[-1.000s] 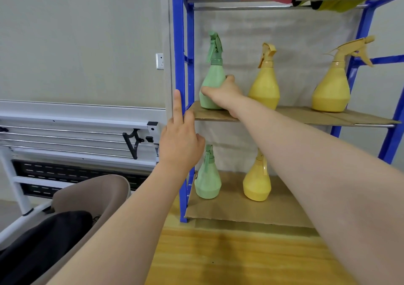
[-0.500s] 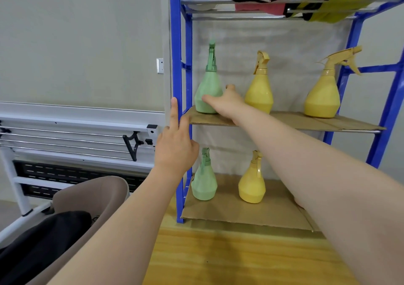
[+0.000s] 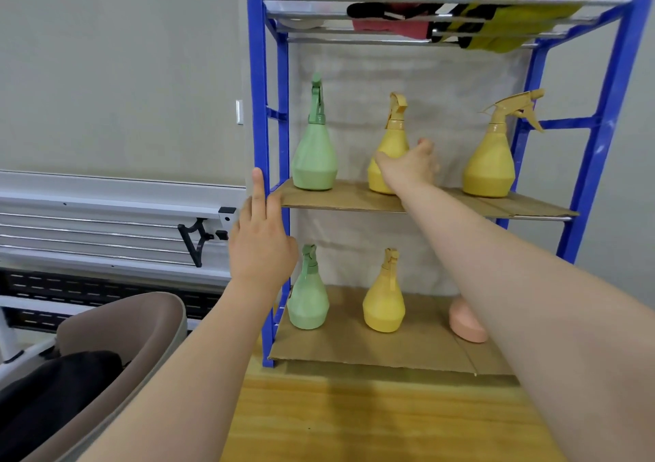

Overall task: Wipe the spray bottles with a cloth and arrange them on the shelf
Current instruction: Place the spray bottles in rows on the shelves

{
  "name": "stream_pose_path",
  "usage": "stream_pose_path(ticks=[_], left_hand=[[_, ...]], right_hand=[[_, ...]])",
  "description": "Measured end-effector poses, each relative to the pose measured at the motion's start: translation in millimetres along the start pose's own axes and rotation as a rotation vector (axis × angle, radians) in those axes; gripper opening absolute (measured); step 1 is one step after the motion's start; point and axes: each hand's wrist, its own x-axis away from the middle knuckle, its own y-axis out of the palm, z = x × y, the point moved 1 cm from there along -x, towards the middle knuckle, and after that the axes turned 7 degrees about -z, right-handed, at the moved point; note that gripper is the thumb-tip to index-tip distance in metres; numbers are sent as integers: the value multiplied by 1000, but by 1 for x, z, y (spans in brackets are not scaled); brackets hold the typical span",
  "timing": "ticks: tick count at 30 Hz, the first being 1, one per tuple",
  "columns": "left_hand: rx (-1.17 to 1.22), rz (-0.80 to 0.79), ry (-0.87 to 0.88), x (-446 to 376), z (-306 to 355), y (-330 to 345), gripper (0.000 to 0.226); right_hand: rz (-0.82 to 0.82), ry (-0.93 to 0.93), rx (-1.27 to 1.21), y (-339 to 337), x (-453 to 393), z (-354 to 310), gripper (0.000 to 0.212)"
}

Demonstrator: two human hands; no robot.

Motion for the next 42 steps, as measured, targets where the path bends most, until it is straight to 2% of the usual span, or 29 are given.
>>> stream_pose_path(ticks=[4, 7, 9, 15, 21, 26, 29, 33, 37, 42], left_hand=[[22, -5, -19, 1, 2, -1, 67], [43, -8, -10, 0, 1, -1, 66], [62, -11, -25, 0, 2, -1, 64], [103, 9, -23, -2, -2, 8, 57], [138, 7, 10, -2, -5, 7, 72], [155, -43, -31, -3, -6, 5, 68], [185, -102, -103, -6, -3, 4, 64], [173, -84, -76, -6, -4, 4, 62], [174, -77, -75, -6, -5, 5, 62], [187, -65, -72, -6, -4, 5, 64]], right_hand=[[-140, -18, -9, 4, -14, -4, 89], [-196, -30, -18, 5, -21, -3, 76], [-197, -14, -22, 7, -26, -2, 71], [-139, 49, 129, 6, -35, -1, 90], [-230, -19, -151, 4, -33, 0, 66], [-227, -24, 13, 1, -33, 1, 87], [-246, -54, 35, -1, -34, 2, 82], [-356, -119, -94, -3, -35, 5, 67], [-285, -115, -7, -5, -35, 7, 82], [-397, -109, -160, -6, -33, 11, 59]])
